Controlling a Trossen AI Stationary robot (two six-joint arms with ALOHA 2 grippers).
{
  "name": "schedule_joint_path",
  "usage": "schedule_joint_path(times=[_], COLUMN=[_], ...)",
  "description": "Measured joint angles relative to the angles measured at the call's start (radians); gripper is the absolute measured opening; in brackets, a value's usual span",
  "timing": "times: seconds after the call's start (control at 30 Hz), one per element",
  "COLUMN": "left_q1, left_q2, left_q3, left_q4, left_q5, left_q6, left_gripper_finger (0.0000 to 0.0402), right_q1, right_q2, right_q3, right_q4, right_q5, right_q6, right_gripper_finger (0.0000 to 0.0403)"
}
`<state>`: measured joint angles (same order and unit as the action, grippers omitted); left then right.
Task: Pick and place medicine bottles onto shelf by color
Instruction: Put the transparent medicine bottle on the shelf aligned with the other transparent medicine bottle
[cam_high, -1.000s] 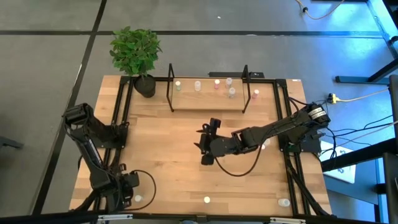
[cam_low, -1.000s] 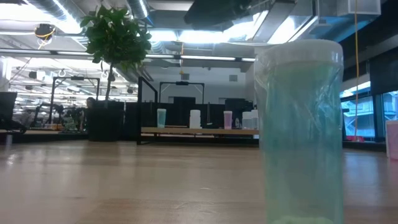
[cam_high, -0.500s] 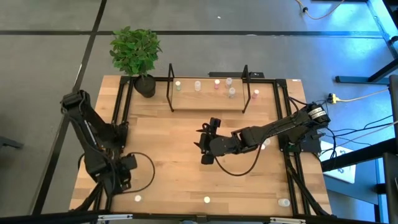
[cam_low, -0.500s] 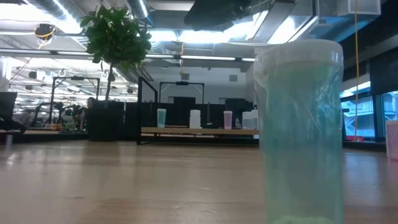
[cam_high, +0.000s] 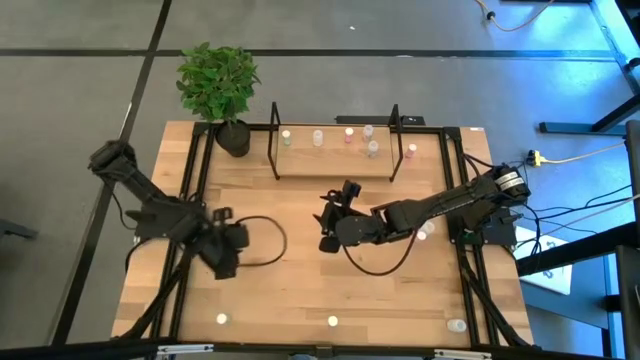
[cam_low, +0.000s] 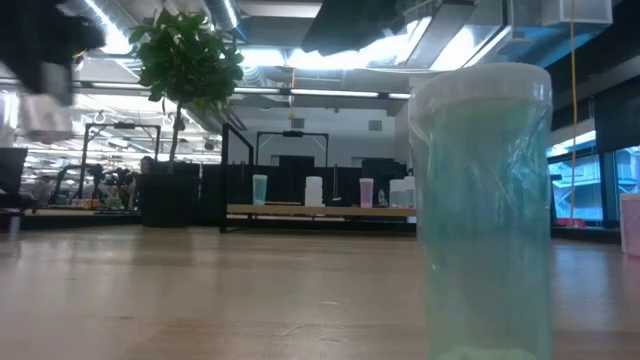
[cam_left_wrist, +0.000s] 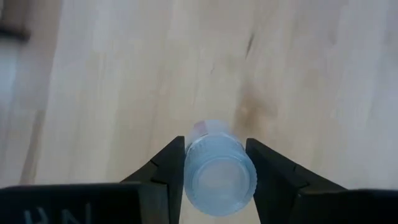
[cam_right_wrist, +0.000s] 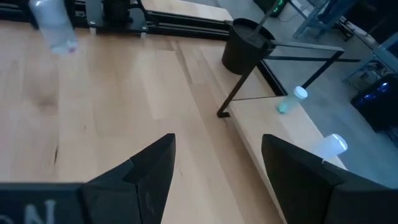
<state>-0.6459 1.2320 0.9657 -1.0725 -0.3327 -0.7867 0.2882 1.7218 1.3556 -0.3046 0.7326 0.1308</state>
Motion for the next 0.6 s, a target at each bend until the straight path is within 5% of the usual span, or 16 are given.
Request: schedule_joint_path(times=[0.3,0.6], left_q1=[0.263,0.453], left_q2=[0.025,0.146], left_q3=[0.0,0.0], left_q4=[0.25,0.377], left_q5=[0.143,0.207], left_q6=[0.44,0.61], left_gripper_finger=[0.0131,0.0131], right_q1=[-0.013,-0.013], right_q2=[-0.004,-0.016], right_q3=[0.0,0.0], right_q4=[-0.084,-0.141], right_q5=[-0.026,-0.208], right_q6=[-0.055,-0.061], right_gripper_finger=[0.0241,0.0241])
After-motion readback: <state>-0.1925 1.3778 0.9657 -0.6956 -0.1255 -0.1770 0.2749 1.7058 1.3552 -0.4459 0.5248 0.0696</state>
